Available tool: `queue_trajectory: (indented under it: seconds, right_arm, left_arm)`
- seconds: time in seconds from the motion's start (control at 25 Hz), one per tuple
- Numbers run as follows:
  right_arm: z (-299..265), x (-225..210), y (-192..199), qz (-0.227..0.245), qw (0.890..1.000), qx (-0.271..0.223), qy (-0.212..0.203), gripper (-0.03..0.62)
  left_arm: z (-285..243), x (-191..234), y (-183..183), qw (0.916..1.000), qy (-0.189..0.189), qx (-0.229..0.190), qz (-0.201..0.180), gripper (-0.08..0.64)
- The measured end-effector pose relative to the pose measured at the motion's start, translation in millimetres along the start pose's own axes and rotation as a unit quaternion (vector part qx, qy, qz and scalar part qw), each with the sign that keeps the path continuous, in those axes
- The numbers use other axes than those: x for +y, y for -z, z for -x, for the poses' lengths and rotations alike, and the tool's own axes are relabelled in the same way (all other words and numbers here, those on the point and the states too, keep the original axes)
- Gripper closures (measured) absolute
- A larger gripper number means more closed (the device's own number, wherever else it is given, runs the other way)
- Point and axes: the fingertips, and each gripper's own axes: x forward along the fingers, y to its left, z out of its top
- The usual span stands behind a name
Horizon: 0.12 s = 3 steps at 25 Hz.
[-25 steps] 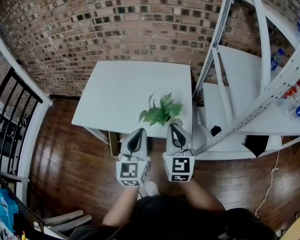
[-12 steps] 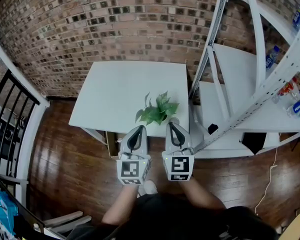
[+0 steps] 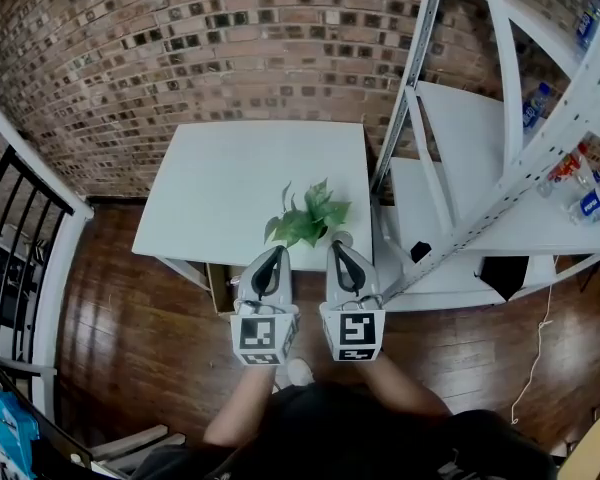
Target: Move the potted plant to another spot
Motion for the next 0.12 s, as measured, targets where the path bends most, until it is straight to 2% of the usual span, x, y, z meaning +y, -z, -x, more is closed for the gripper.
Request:
queue_trajectory:
  seconds: [0.12]
  right_arm:
    - [0.0, -0.8, 0.3, 0.0, 1.0, 0.001, 0.001, 0.591]
  left_arm:
    - [-0.9, -0.4, -2.7, 1.0, 0.001, -0.002, 0.001, 0.548]
